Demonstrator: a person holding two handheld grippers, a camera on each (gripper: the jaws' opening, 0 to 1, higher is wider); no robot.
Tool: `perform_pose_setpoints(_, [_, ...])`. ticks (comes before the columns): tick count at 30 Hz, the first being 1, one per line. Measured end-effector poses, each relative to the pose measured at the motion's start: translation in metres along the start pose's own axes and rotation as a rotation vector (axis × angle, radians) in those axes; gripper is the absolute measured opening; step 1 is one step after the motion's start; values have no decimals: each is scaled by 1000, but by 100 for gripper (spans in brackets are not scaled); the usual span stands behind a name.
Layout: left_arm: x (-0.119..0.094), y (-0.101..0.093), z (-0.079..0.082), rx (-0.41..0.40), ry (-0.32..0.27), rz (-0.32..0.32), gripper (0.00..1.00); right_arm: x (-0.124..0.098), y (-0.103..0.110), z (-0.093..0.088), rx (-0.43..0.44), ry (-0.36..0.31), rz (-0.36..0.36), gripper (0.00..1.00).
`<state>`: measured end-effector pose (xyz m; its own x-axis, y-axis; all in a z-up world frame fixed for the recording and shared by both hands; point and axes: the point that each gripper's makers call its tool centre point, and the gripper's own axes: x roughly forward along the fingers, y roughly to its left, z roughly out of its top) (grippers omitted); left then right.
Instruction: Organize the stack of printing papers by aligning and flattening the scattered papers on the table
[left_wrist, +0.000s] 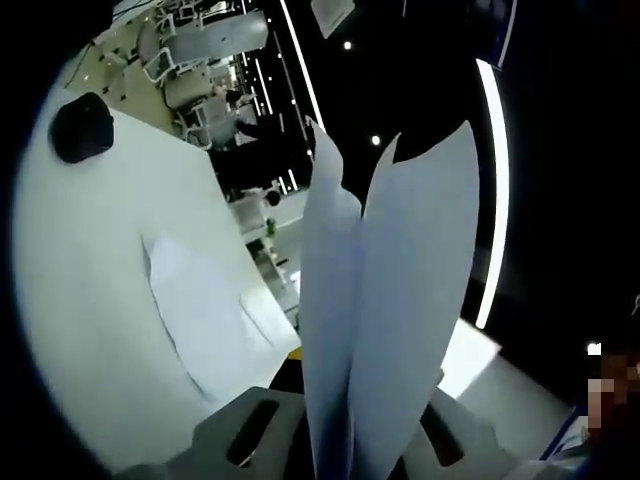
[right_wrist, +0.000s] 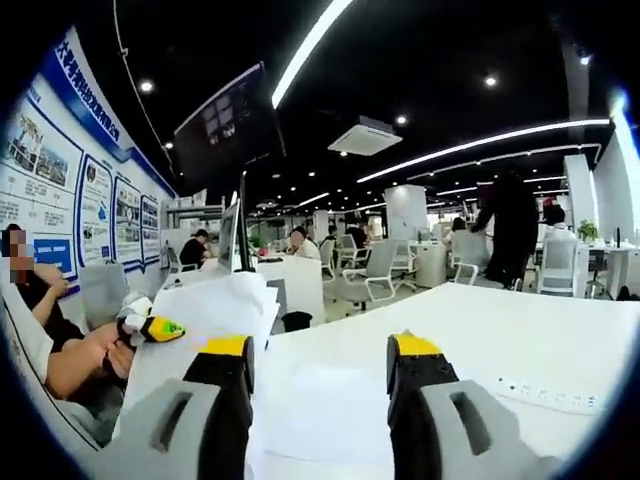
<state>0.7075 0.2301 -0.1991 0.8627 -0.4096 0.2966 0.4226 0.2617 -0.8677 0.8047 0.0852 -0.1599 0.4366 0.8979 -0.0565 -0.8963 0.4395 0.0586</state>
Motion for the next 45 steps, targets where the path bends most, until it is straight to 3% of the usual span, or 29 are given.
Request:
perform_pose_setpoints(4, [1,-1,1,0,3,-4,6,-2,-2,-3,15,29,-2,40])
perform_pose_setpoints(7, [1,-2,0,0,5,-7,6,-3,-2,-6,-24,53,6,30])
perform_pose_setpoints(14, [1,-3,-1,3,4,-7,6,-5,-6,-3,-131,45,-25,30])
perform_pose_setpoints(17, [2,-3,0,6,4,-7,6,-8,-16,-9,-182,119,-95,33])
perform_pose_setpoints(20, [2,-3,0,10,6,-9,6,-6,-12,-3,-90,81,-72,35])
perform_pose_setpoints(24, [3,-4,0,12,8,-12,6,-11,-12,-3,-53,89,-48,45])
perform_pose_setpoints(26, [3,-4,0,14,7,-13,6,-12,-16,-5,-58,95,-69,48])
perform_pose_setpoints(35, [4,-7,0,13,10,-25,6,-17,-28,-7,-76,107,-115,42])
perform_pose_setpoints(37, [2,-7,1,14,6,-25,6,-18,-35,-9,-103,127,-157,42])
perform_pose_setpoints(41, [-2,-8,2,11,2,-27,6,-20,-38,-11,-100,128,-184,57])
perform_pose_setpoints(45, [-8,-11,5,10,-3,-33,6,-24,-36,-12,-107,131,-196,57])
